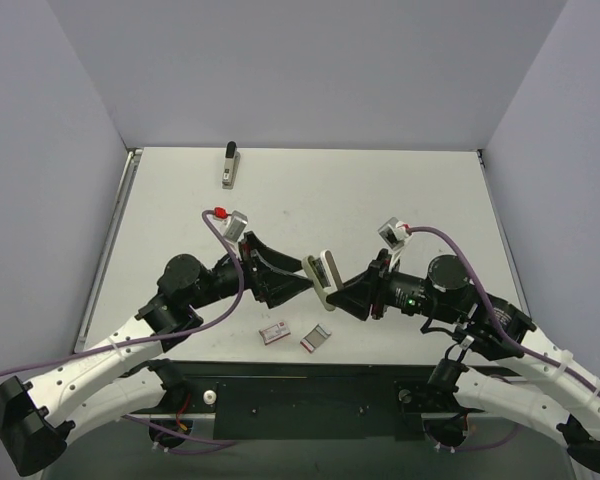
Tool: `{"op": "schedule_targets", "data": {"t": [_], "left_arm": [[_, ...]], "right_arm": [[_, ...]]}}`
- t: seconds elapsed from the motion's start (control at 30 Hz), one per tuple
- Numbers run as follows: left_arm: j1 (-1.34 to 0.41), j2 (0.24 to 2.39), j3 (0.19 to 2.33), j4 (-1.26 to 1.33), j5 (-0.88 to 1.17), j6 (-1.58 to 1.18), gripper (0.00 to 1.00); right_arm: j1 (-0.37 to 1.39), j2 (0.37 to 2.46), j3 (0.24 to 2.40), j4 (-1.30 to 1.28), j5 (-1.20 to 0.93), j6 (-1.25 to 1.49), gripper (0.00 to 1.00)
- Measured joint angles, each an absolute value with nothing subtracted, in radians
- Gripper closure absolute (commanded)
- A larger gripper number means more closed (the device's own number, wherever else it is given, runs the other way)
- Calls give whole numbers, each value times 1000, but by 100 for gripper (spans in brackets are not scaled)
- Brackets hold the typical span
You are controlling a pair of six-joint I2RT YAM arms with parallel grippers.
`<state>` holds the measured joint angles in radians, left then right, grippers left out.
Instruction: Unload the staples from the stapler
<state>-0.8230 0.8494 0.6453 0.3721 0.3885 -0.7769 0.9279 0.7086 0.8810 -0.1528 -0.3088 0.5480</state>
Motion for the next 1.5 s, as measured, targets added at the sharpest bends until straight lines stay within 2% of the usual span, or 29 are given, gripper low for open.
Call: {"op": "schedule_targets", "data": {"t": [0.37, 0.57, 1.17, 1.37, 1.5], "left_arm": [[-779, 871, 617, 621, 509, -909, 14], [-768, 882, 602, 716, 538, -961, 19], [-762, 860, 558, 867, 486, -1013, 30], [-762, 867, 556, 905, 469, -1021, 38], [-760, 876, 550, 929, 456, -1028, 40]], "right_arm": [[928, 758, 915, -46, -413, 567, 100], [928, 768, 915, 14, -434, 581, 100], [928, 729, 821, 173, -426, 645, 100], [928, 729, 798, 216, -426, 662, 100], [928, 729, 792, 235, -423, 673, 100]]}}
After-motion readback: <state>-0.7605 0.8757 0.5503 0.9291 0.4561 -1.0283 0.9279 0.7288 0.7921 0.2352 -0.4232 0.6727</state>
